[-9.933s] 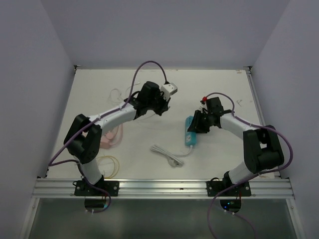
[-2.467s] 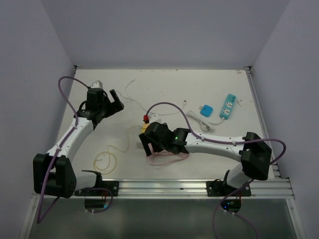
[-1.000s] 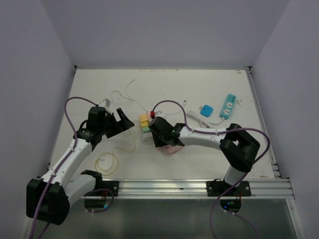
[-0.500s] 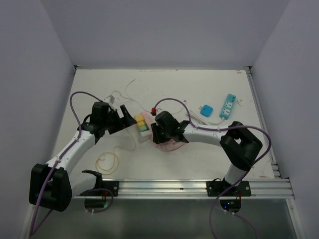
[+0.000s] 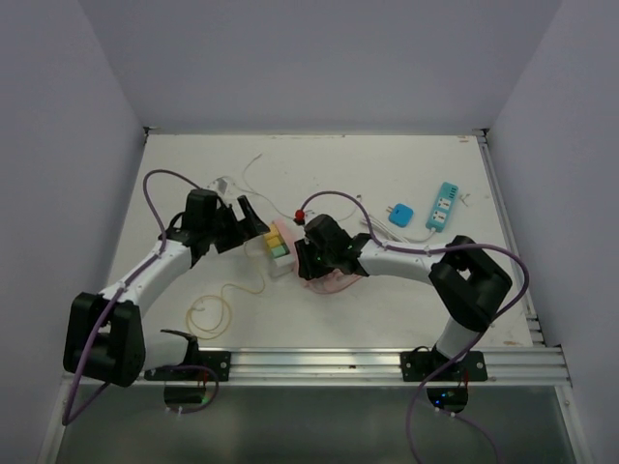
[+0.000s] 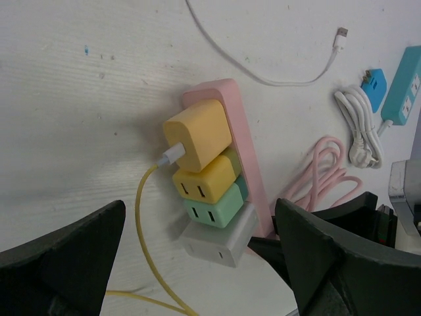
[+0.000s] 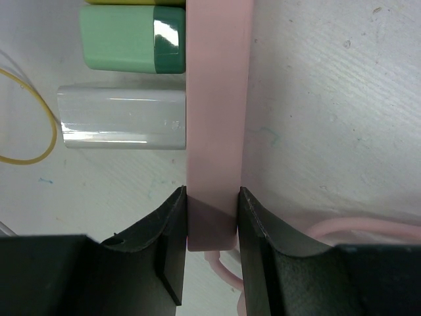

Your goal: Pull the plug off the socket

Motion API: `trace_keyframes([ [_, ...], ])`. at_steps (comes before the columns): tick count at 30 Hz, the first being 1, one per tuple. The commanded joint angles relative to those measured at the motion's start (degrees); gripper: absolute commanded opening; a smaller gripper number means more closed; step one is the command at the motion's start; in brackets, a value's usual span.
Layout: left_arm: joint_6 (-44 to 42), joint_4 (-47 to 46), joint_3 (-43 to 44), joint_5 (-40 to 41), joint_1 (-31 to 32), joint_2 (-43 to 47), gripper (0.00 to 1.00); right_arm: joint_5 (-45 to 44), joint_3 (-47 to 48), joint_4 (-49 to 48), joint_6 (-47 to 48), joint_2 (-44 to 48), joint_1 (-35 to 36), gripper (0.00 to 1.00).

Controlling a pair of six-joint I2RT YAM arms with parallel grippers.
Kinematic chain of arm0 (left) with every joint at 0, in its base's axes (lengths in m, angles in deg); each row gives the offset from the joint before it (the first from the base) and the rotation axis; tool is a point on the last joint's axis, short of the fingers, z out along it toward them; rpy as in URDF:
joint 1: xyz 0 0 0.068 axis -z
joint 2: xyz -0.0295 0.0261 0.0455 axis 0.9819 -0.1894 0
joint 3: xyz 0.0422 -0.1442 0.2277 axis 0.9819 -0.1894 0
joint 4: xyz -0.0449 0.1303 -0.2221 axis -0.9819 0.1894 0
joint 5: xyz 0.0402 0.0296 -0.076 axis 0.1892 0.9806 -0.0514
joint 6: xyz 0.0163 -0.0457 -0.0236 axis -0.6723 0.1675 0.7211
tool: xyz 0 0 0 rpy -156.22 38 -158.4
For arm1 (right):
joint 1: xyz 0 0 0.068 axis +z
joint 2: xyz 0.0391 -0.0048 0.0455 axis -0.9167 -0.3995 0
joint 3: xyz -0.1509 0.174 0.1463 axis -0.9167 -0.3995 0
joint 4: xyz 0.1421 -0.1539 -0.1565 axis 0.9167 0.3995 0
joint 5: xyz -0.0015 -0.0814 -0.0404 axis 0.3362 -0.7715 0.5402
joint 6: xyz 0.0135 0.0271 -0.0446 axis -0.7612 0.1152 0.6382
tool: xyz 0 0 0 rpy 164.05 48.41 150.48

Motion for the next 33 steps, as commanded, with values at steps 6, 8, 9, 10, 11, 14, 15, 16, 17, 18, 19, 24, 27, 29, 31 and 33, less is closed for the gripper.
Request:
trace_keyframes([
  [6,2.84,1.57,2.11,5.72,1.04,15.15,1.00,-8.31,-1.05,7.44,-0.86,-0.58,-2.25,0.00],
  [8,4.68,2.27,2.92,3.95,2.53,15.15,0.99,-8.57,-1.14,7.35,-1.22,-0.49,-2.60,0.00],
  [9,5.38,2.10,3.09,3.33,3.41,15.07,0.99,-8.75,-1.23,7.26,-1.30,-0.40,-2.77,0.00],
  [10,6.78,1.93,3.09,3.50,4.64,15.07,0.99,-8.75,-1.23,7.26,-1.39,-0.49,-2.86,0.00],
  [11,7.49,1.58,3.09,3.85,7.26,14.63,0.99,-8.75,-1.31,7.26,-1.39,-0.40,-2.95,0.00],
  [14,9.34,-0.36,3.45,6.84,13.58,12.44,0.98,-8.66,-1.58,7.44,-1.48,-0.49,-3.48,0.00],
  [15,9.69,-1.14,3.62,7.98,15.01,11.56,0.98,-8.49,-1.93,7.18,-1.74,-0.49,-3.65,0.00],
  [16,10.65,-1.50,3.71,8.33,16.15,10.59,0.97,-8.40,-2.10,7.17,-1.83,-0.31,-3.83,0.00],
  [17,11.18,-1.76,3.71,8.60,17.82,8.84,0.97,-8.22,-2.28,7.09,-1.92,-0.23,-4.00,0.00],
  [18,12.15,-2.20,3.45,9.65,18.88,7.43,0.95,-7.79,-2.63,6.91,-2.09,0.12,-4.35,0.00],
  [19,12.50,-2.64,3.18,10.09,18.89,7.42,0.95,-7.52,-2.81,6.82,-2.18,0.13,-4.53,0.00],
  [24,13.91,-4.22,0.37,11.33,19.68,4.00,0.93,-3.40,-5.17,4.46,-3.14,0.22,-6.81,0.00],
  [27,14.09,-5.01,-0.60,11.33,19.68,2.33,0.95,-1.80,-7.46,1.65,-4.11,-0.05,-8.75,0.00],
  [29,14.26,-6.06,-1.21,11.33,19.59,0.66,0.95,1.79,-8.43,0.50,-4.20,-0.14,-9.63,0.00],
  [31,14.44,-7.04,-1.56,10.71,19.68,-0.66,0.95,3.11,-8.61,-0.38,-3.94,-0.40,-9.98,0.00],
  [33,14.70,-8.17,-1.56,9.66,19.68,-2.86,0.95,3.73,-8.70,-0.56,-3.94,-0.66,-10.51,0.00],
])
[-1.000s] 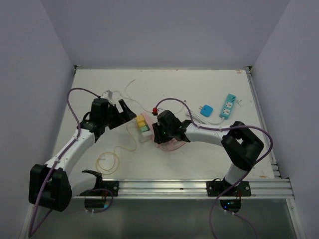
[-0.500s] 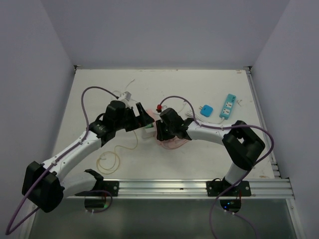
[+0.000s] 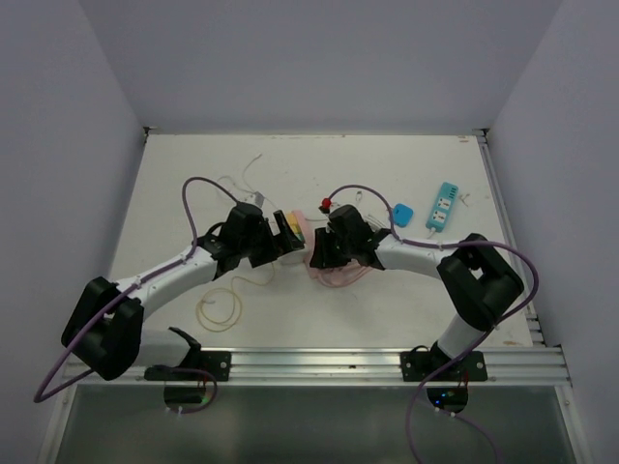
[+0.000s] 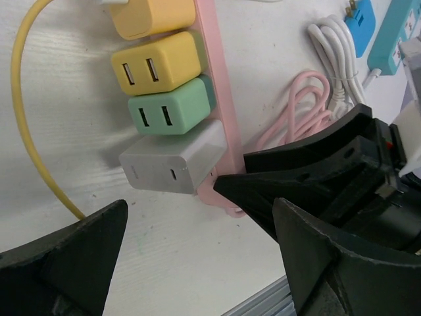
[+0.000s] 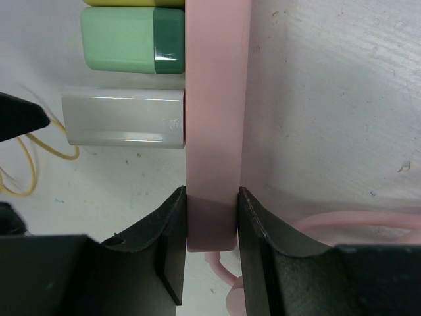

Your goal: Pull the plug off the socket

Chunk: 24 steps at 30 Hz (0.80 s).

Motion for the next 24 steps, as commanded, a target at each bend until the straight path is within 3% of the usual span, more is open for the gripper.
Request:
trace_keyframes([
  [1,1.61,-5.45,-0.56,-0.85,0.27,-3.40,0.95,-2.56,-3.10,4.84,1.85,-3.02,-1.72,0.00],
  [13,2.58,-5.71,0.06,0.20,0.27,-9.39,0.98,0.25,-3.72,3.52,1.67,-3.99,-3.04,0.00],
  [24,7.14,-12.04,-1.26,-0.86,0.27,-11.15,0.97,2.54,-4.33,2.20,1.41,-4.70,-4.19,0.00],
])
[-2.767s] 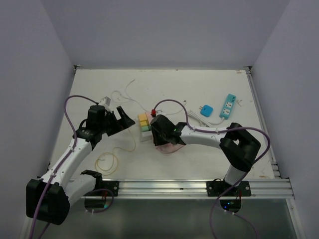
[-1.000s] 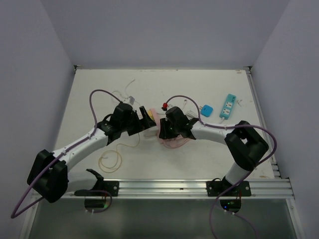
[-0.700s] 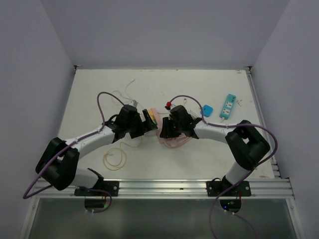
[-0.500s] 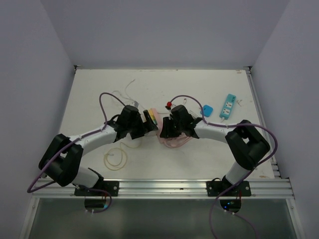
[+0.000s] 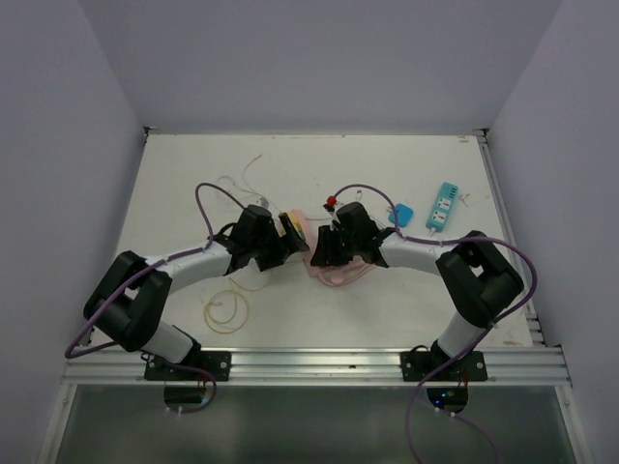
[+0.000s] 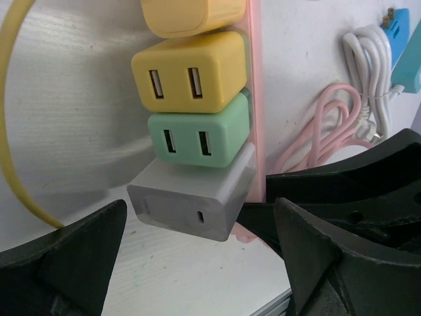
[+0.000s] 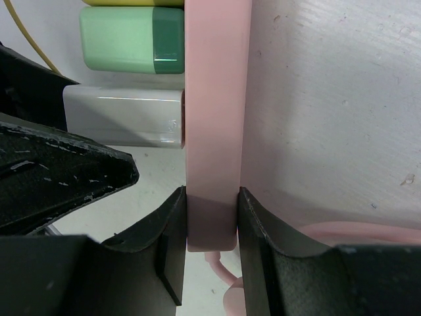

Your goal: Pull the plug off the socket

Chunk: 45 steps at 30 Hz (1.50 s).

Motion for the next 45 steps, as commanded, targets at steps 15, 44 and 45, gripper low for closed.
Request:
trace_keyframes([
  [15,8.03,-8.48,-3.18,1.11,0.23,-1.46,0.81,-3.62,-3.04,5.54,1.25,-4.39,-0.82,0.00],
  [44,14.80,-11.91,-4.58,6.82,0.23,0.30,0.84,-4.06,-2.34,7.21,0.82,-5.45,-0.82,0.00],
  [45,14.89,-12.26,-4.67,7.00,0.23,0.30,0.83,-4.06,-2.34,7.21,0.82,-5.62,-0.82,0.00],
])
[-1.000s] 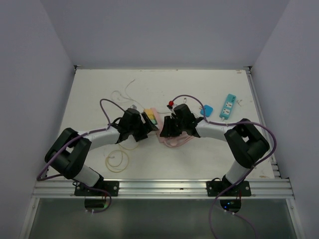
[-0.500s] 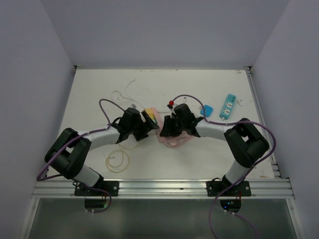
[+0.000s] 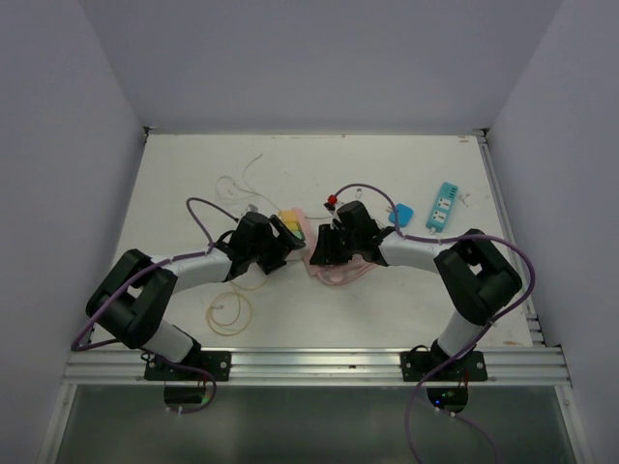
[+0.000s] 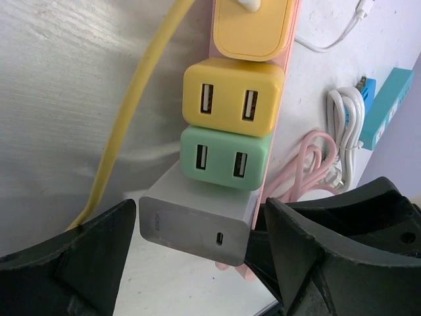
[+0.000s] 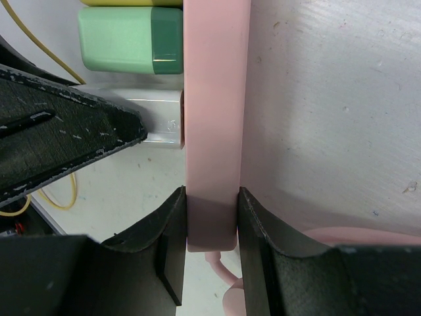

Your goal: Pull the plug off the socket

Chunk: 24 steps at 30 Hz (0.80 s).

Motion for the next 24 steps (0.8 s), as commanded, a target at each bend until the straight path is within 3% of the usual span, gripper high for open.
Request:
trace_keyframes([
  [1,1.14,-3.67,-0.04,3.11,0.23,1.35,0.82,-5.35,-2.56,8.13,1.82,-4.64,-0.19,0.00],
  [8,1.23,-4.81,-0.12,3.11,0.23,0.56,0.73,-5.26,-2.56,8.22,1.65,-4.64,-0.19,0.00],
  [11,1.14,-4.90,-0.39,3.02,0.23,0.82,0.56,-5.53,-2.56,8.39,1.47,-4.81,-0.19,0.00],
  [12,1.14,-5.16,-0.65,2.94,0.14,0.91,0.45,-5.79,-2.56,8.40,1.47,-4.82,-0.19,0.00],
  [14,1.14,-5.08,-1.35,3.02,0.23,2.05,0.35,-6.49,-2.30,9.01,1.12,-5.17,-0.19,0.00],
  [15,1.14,-4.99,-1.44,3.02,0.14,2.58,0.23,-6.76,-2.12,9.19,0.94,-5.25,-0.19,0.00],
  [17,1.05,-4.47,-1.71,3.20,0.23,3.98,0.13,-7.28,-1.94,9.98,0.68,-5.87,-0.27,0.00],
  [18,0.96,-3.68,-1.71,3.37,0.23,4.51,0.03,-7.72,-1.60,10.15,0.50,-6.13,-0.27,0.00],
  [24,-1.14,-0.95,-1.71,5.31,0.05,9.17,0.00,-9.39,-0.36,12.79,-0.90,-8.94,-1.06,0.00],
])
